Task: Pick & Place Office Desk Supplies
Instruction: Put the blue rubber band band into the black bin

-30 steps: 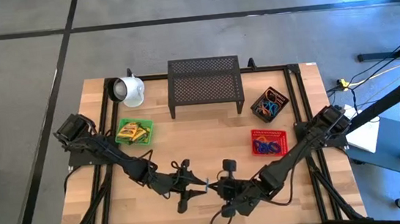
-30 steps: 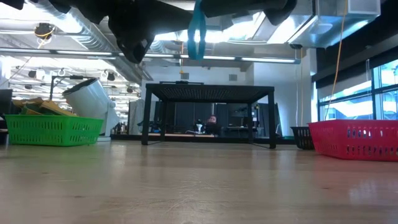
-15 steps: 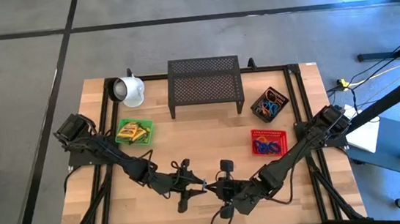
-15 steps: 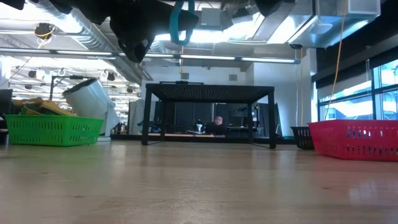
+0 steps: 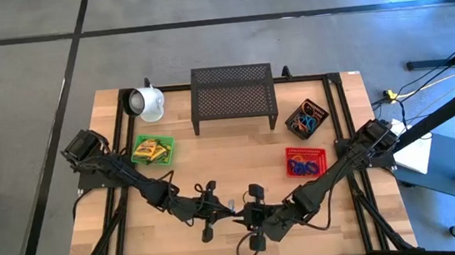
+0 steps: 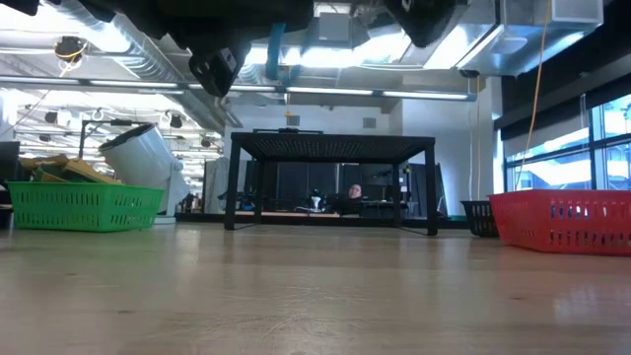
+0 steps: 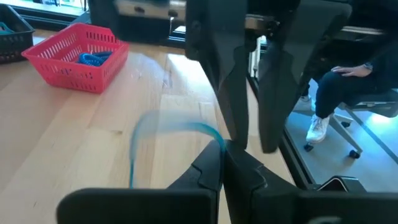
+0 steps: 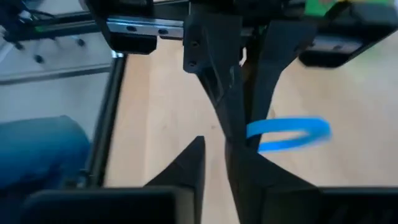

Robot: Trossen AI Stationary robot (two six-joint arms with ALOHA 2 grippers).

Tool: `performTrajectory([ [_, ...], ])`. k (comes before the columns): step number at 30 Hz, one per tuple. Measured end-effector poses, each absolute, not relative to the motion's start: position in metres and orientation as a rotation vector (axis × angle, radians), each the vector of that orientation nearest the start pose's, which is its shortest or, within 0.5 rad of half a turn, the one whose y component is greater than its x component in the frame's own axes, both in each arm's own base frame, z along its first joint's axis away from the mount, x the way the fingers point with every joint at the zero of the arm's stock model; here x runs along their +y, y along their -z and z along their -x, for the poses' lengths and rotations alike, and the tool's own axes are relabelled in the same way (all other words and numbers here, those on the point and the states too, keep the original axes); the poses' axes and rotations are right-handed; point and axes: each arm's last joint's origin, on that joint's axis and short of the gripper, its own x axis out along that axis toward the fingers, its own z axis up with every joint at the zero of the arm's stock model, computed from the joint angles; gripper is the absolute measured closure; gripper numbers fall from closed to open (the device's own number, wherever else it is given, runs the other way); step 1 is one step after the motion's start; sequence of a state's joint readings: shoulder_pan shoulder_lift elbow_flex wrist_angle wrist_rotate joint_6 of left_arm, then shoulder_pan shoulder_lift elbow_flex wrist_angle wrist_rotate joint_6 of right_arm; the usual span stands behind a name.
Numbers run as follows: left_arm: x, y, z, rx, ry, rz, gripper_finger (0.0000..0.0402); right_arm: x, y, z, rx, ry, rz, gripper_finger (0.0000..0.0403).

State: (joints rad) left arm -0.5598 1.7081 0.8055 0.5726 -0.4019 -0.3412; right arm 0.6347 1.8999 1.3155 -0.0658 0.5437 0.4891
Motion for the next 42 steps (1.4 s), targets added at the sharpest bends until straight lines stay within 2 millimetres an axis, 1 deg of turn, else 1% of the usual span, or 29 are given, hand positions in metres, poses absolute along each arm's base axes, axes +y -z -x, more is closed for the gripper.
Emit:
performTrajectory([
  [3,-0.173,-0.179,-0.298,0.316,0.102,0.184,0.0398,0.232,-0.212,-0.347,0.558,0.037,-0.201,0.031],
  [10,-0.172,-0.178,-0.298,0.316,0.072,0.161,0.0398,0.224,-0.213,-0.353,0.561,0.072,-0.365,0.0218],
  [12,-0.171,-0.178,-0.298,0.315,0.056,0.157,0.0398,0.222,-0.213,-0.355,0.554,0.081,-0.399,0.0199],
  [15,-0.171,-0.178,-0.298,0.313,0.045,0.155,0.0398,0.222,-0.215,-0.356,0.531,0.089,-0.427,0.018],
  [18,-0.171,-0.178,-0.298,0.312,0.037,0.153,0.0398,0.221,-0.216,-0.357,0.504,0.114,-0.432,0.0173],
  [26,-0.17,-0.178,-0.298,0.309,0.023,0.151,0.0398,0.22,-0.216,-0.358,0.484,0.161,-0.523,0.0172],
  [30,-0.17,-0.178,-0.298,0.309,0.022,0.147,0.0398,0.22,-0.215,-0.358,0.496,0.158,-0.519,0.0172],
  [35,-0.17,-0.18,-0.296,0.312,0.034,0.105,0.0398,0.221,-0.215,-0.358,0.543,0.09,-0.537,0.0172],
  [39,-0.172,-0.182,-0.296,0.316,0.084,0.108,0.0398,0.222,-0.214,-0.357,0.613,-0.007,-0.531,0.0172],
  [42,-0.173,-0.179,-0.294,0.366,0.142,0.099,0.0398,0.222,-0.22,-0.356,0.643,-0.083,-0.535,0.0172],
])
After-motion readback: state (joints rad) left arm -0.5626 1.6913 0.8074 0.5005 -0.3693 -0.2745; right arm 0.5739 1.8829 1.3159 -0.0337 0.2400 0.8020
